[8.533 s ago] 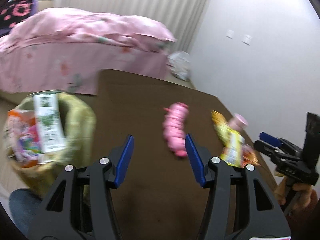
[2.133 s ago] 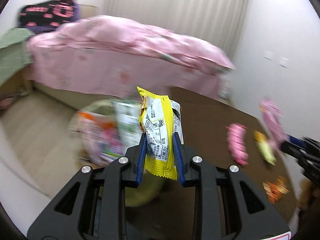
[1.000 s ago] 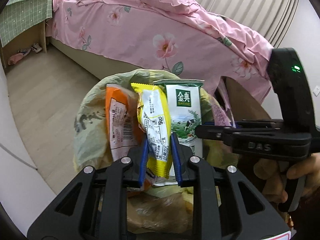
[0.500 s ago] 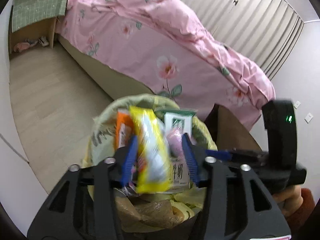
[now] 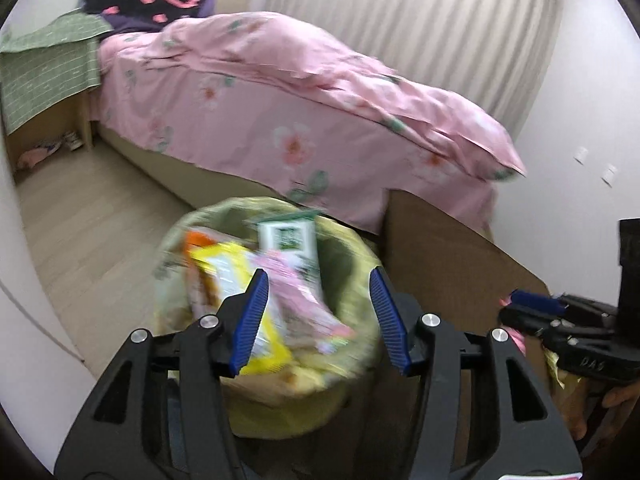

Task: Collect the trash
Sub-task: 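Grasp the red-gold chip bag with the left tool while the right tool grasps the snack stick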

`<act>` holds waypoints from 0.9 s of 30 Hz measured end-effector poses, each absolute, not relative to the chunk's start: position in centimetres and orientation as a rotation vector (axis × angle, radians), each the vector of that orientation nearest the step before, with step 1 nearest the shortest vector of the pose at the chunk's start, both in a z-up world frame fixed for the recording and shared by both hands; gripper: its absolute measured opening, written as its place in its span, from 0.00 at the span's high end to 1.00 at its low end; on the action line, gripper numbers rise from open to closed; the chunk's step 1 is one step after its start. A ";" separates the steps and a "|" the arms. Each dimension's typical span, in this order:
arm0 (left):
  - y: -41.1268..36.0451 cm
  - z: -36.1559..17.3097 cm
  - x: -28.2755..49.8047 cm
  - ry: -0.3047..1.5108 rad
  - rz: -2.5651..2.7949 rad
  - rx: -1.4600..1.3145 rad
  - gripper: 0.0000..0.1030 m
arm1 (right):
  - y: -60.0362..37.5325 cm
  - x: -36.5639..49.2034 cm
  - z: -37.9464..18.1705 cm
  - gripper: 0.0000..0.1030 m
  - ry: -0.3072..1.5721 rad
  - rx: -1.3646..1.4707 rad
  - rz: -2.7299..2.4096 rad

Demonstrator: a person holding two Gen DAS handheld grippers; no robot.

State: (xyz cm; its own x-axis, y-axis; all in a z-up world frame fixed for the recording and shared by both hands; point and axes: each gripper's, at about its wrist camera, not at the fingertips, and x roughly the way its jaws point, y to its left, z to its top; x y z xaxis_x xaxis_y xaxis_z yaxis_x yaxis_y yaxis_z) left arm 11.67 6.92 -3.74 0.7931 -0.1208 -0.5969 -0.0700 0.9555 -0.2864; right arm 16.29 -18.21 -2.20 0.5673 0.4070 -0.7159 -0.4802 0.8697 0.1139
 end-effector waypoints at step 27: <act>-27.3 -8.6 5.2 0.884 -1.042 0.263 0.45 | -46.8 -2.1 -4.6 0.59 0.677 0.125 -0.137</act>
State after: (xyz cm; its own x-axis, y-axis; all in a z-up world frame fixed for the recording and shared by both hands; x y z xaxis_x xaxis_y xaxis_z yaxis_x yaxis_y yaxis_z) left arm 5.24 -27.34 -8.61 0.2077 -0.6387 -0.7409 0.8356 0.5097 -0.2052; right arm -2.11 -46.82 -4.60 0.7710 -0.0852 -0.6311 0.1663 0.9836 0.0705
